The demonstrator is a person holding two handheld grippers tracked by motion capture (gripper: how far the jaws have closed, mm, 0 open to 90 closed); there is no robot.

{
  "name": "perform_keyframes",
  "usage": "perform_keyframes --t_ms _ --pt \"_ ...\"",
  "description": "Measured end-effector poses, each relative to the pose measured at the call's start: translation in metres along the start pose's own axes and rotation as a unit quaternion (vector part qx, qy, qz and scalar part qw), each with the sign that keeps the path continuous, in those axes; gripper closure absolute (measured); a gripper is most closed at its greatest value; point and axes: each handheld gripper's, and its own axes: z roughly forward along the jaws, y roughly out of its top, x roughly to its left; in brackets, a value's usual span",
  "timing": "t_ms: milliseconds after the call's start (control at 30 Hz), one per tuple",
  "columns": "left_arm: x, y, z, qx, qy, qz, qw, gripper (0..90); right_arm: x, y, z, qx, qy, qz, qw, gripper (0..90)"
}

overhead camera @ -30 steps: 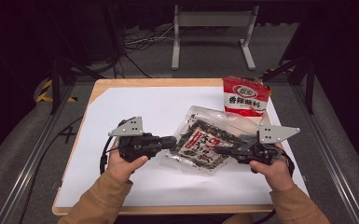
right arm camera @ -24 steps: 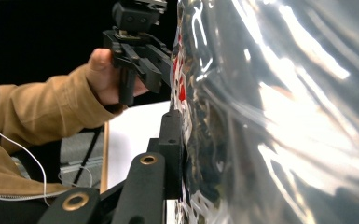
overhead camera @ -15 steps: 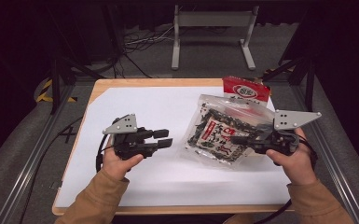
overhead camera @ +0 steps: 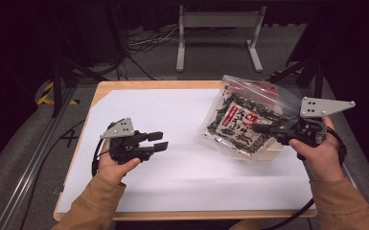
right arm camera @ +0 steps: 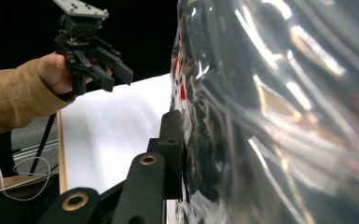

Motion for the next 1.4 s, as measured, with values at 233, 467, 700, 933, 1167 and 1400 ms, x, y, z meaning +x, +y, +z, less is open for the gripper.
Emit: perform_keyframes --t_ms 233,467,700,933,1167,1400 --pt "0.008 -0.010 -0.006 0.006 0.022 -0.009 0.9997 51.1 -0.007 0.008 -0.009 0.004 -0.021 0.005 0.9998 73.9" --pt "0.017 -0.021 -0.013 0.004 0.041 -0.017 0.9990 48.0 -0.018 0.016 -0.016 0.013 -0.041 0.007 0.9990 73.9" --pt "0.025 -0.031 -0.017 0.008 0.064 -0.016 0.9978 43.8 -0.030 0.024 -0.018 0.029 -0.063 0.002 0.9976 73.9" --pt "0.029 -0.036 -0.018 0.012 0.067 -0.024 0.9974 42.9 -0.037 0.024 -0.016 0.044 -0.079 0.000 0.9959 73.8" --pt "0.029 -0.036 -0.018 0.009 0.069 -0.025 0.9972 41.1 -0.044 0.020 -0.019 0.055 -0.115 -0.002 0.9918 73.8" --pt "0.029 -0.037 -0.017 0.015 0.070 -0.026 0.9971 39.7 -0.052 0.013 -0.019 0.069 -0.148 0.011 0.9865 73.6"
